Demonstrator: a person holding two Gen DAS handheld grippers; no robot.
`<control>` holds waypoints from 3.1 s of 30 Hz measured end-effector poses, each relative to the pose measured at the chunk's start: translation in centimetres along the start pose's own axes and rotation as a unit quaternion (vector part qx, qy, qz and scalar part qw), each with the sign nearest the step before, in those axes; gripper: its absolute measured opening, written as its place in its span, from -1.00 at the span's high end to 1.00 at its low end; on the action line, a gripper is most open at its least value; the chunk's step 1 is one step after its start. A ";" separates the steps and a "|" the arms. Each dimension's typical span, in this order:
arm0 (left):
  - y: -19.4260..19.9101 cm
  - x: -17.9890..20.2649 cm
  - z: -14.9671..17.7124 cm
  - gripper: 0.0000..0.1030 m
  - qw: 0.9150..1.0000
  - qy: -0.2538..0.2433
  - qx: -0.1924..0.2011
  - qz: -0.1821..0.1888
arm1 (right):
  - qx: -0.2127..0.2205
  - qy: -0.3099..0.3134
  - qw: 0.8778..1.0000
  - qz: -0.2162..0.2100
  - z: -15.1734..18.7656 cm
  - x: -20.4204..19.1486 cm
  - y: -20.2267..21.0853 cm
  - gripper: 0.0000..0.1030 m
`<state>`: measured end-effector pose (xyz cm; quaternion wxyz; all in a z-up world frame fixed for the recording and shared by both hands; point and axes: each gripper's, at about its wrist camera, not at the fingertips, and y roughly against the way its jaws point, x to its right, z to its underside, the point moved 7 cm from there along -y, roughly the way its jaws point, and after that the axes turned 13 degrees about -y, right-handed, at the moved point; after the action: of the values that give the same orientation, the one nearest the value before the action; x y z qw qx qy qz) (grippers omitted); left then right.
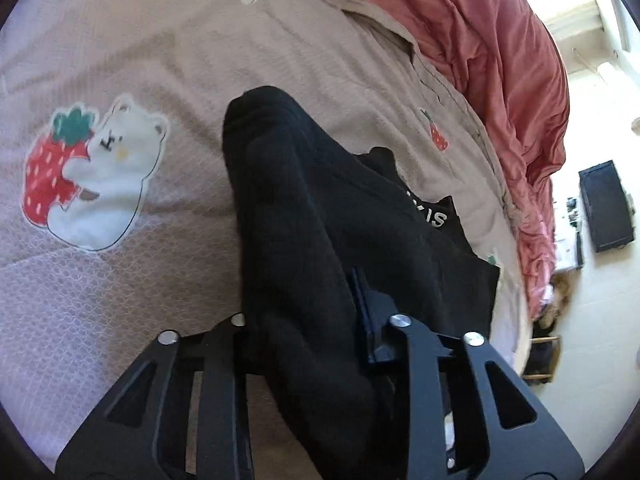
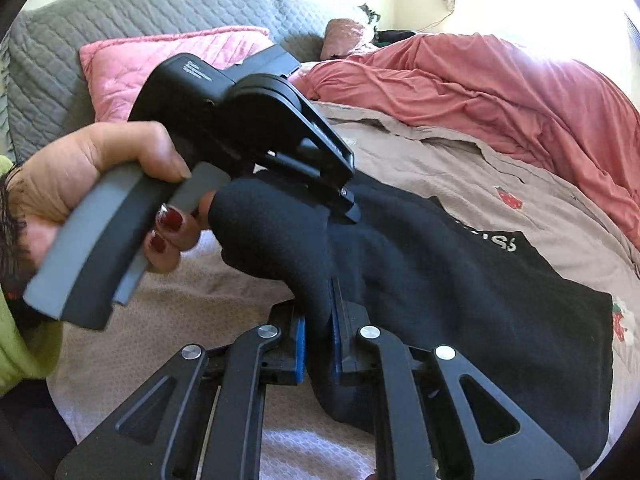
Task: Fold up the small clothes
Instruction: 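Grasp the black sweatshirt edge with the right tool and lift it, then fold the held sweatshirt half over onto the other half with the right tool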
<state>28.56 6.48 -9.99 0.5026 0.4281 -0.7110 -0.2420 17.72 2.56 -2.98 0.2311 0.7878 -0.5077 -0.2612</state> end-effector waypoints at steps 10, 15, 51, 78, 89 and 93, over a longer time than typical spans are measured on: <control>2.5 10.2 -2.6 0.69 0.995 -0.096 0.038 -0.011 | 0.078 -0.086 0.993 0.031 -1.8 6.4 6.6 0.85; 0.7 17.2 -2.7 0.69 0.988 -0.152 0.028 -0.014 | 0.102 -0.142 0.982 0.067 -1.3 11.6 10.1 0.86; -6.3 15.1 5.5 -0.30 0.972 -0.197 0.057 -0.112 | 0.058 -0.353 0.931 0.074 6.6 25.8 16.5 0.32; -4.8 16.0 8.3 -0.51 0.952 -0.260 0.131 -0.096 | -0.085 -0.342 0.932 0.081 -1.5 31.7 1.0 0.23; -4.4 16.7 8.4 -0.54 0.949 -0.271 0.142 -0.080 | -0.026 -0.258 0.960 0.109 -4.5 29.6 5.1 0.75; -5.1 17.4 8.8 -0.54 0.945 -0.288 0.135 -0.076 | -0.060 -0.248 0.955 0.150 -2.7 31.2 3.8 0.75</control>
<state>20.06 -11.74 -8.39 0.1945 0.4566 -0.8169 -0.2940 27.75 -27.30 -4.09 0.1817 0.5975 -0.6450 -0.4403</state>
